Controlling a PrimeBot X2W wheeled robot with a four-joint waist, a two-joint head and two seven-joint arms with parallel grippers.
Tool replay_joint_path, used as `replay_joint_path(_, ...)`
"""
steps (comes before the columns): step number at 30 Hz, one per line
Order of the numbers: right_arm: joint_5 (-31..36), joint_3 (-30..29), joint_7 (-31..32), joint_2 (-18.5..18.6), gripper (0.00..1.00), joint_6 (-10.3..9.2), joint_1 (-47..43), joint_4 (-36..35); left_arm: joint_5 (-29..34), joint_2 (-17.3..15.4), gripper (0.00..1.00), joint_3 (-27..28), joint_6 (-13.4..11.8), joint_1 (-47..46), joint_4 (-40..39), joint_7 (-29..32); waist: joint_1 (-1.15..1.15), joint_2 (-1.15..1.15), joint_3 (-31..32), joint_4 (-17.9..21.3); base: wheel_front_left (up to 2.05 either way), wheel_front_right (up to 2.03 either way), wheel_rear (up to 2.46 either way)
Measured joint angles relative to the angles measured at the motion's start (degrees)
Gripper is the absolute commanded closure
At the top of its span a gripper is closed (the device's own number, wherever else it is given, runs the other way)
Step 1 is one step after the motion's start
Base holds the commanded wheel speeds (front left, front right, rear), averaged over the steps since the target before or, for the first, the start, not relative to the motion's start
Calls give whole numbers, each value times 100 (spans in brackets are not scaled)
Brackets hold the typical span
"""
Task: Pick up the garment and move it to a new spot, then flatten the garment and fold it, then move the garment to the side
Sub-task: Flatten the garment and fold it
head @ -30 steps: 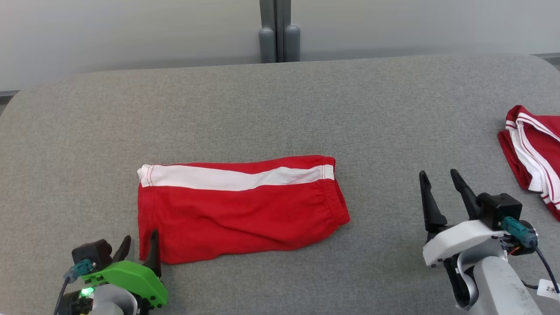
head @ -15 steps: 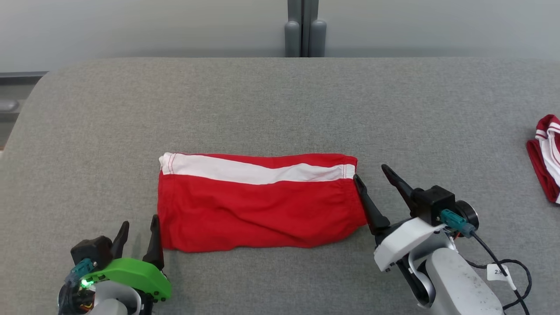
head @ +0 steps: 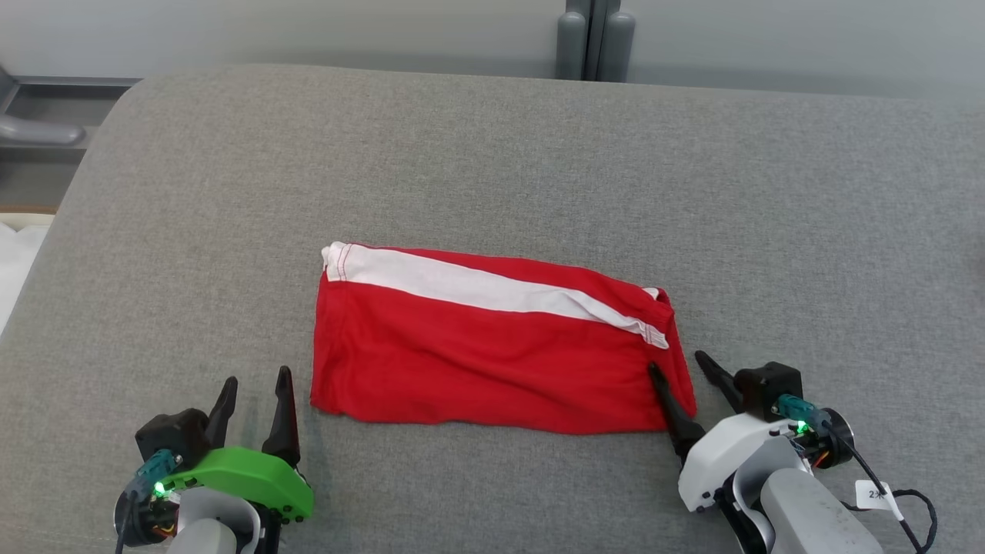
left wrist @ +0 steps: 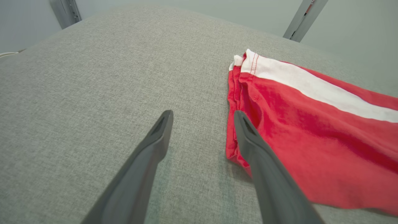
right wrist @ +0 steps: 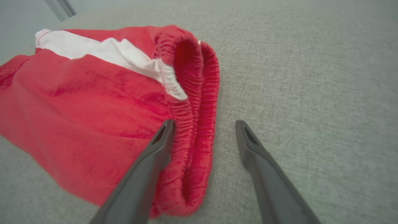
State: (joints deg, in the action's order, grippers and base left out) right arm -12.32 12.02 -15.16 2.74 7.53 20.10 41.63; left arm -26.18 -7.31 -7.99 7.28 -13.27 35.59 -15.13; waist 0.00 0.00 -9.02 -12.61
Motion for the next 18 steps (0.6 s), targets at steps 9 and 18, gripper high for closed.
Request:
replay_joint_path(9, -748, 160, -26, -46, 100, 13, 47, 181, 9, 18, 0, -31, 3, -1, -44, 0, 0, 0, -60, 18, 0, 0, 0)
replay_joint_path(18, -76, -1694, 2, -12, 100, 5, 4, -11, -9, -12, 0, -89, 3, 47, -151, 0, 0, 0, -16, 303, 0, 0, 0)
